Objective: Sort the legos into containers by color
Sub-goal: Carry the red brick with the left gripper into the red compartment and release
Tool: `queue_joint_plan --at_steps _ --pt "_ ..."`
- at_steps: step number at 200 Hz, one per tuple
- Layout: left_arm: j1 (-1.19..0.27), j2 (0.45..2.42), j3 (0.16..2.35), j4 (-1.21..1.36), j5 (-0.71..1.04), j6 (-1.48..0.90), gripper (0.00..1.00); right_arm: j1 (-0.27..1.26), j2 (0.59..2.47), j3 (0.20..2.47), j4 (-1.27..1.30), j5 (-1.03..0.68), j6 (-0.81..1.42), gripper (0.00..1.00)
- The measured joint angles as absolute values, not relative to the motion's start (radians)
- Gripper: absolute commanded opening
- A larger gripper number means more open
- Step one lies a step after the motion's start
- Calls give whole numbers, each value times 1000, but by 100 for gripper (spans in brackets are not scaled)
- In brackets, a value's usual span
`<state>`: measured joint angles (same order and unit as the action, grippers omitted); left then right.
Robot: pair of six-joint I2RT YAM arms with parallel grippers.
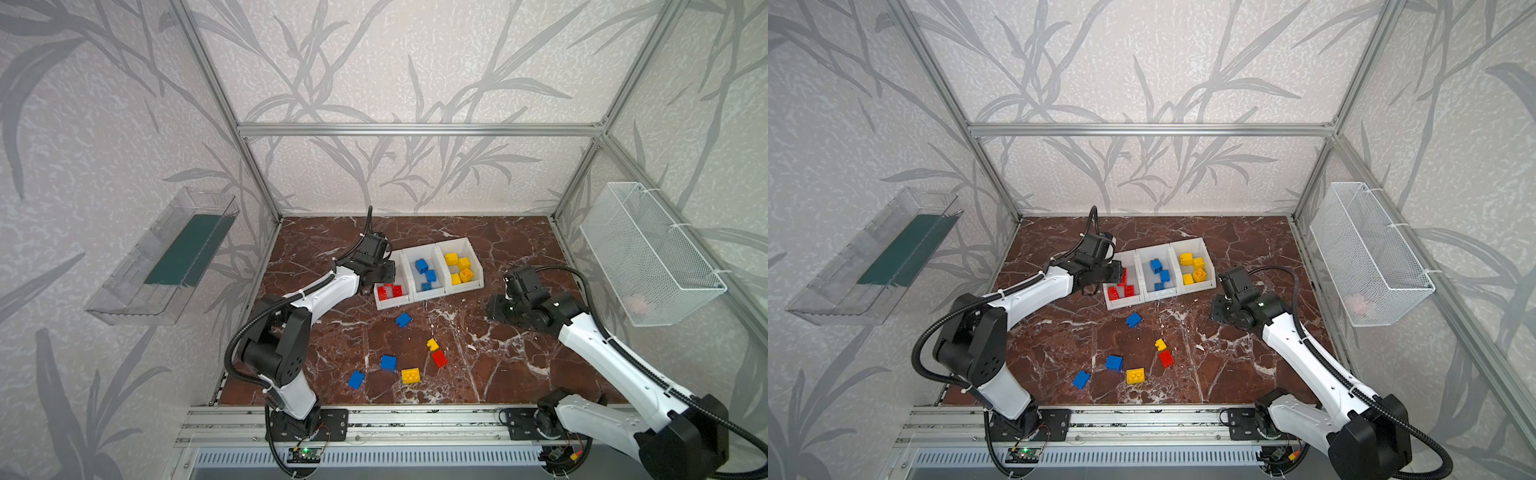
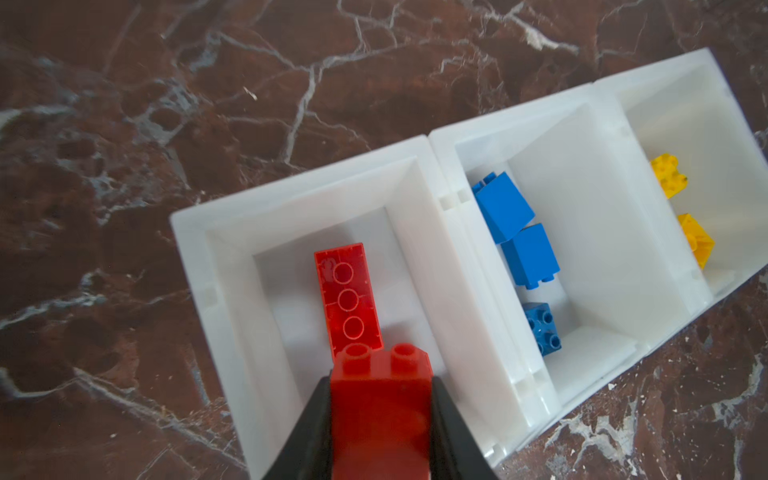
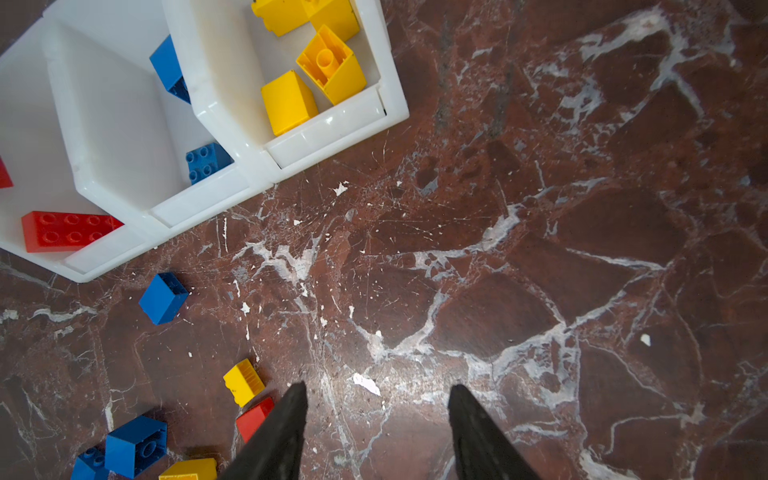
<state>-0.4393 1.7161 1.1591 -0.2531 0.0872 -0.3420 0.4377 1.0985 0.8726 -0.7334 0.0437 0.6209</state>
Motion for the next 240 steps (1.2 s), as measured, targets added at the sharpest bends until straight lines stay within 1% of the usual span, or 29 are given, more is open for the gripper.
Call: queue_joint_plan --at_steps 21,52,64,117,186,212,240 --pt "-438 1729 1159 -250 115 -353 39 439 1098 868 -735 44 621 56" --pt "-437 1729 1159 -223 144 -376 56 440 1098 868 -735 44 621 56" --pt "-437 1729 1159 -216 149 -381 60 440 1098 868 -735 44 621 56" --pt "-432 1713 1150 -197 151 -395 61 440 1068 857 -738 44 621 56" --pt "-419 1604 1069 -179 148 -420 61 449 1065 828 -738 39 620 56" --pt "-408 1547 1026 -178 138 -424 61 488 1086 827 -737 39 618 56" --pt "-397 1476 971 -178 121 -431 61 570 1148 829 -735 47 615 56"
